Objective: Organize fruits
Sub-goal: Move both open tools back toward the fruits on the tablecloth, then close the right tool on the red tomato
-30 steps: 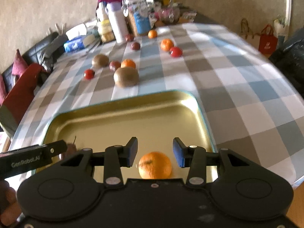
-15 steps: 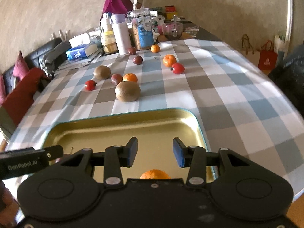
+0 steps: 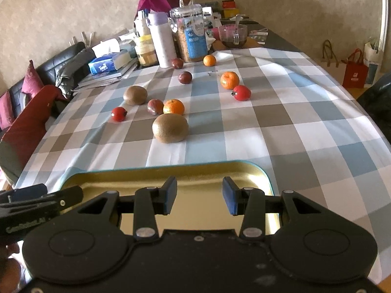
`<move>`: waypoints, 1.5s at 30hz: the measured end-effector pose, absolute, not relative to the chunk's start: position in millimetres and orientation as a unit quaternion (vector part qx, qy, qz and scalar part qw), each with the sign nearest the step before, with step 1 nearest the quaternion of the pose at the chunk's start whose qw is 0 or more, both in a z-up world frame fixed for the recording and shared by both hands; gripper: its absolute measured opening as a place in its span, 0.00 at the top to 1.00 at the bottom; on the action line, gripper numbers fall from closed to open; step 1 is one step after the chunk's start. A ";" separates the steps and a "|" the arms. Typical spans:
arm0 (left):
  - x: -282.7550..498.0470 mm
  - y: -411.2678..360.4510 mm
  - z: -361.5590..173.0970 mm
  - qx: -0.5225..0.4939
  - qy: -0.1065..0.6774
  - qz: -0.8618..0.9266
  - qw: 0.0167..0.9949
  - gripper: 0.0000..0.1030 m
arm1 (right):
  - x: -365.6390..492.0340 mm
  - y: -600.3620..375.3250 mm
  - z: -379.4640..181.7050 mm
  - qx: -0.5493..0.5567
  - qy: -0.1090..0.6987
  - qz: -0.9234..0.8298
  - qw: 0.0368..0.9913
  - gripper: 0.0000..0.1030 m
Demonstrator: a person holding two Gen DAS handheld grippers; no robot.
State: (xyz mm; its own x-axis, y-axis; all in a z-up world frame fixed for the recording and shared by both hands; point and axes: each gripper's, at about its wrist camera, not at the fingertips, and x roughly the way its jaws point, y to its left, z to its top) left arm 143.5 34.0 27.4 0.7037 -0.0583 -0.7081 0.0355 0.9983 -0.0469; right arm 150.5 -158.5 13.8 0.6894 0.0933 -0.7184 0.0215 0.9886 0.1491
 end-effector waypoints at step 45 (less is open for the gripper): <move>319.4 10.4 -18.9 -0.041 0.392 -0.023 0.919 0.28 | 352.3 -217.5 -44.3 0.176 0.347 -0.147 0.910 0.58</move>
State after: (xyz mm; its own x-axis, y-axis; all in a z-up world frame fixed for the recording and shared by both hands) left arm 319.4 10.4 -18.9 0.6910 -0.0739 -0.7191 0.0091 0.9956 -0.0936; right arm 352.3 -217.5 -44.3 0.7164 -0.1449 -0.6825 0.3886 0.8953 0.2178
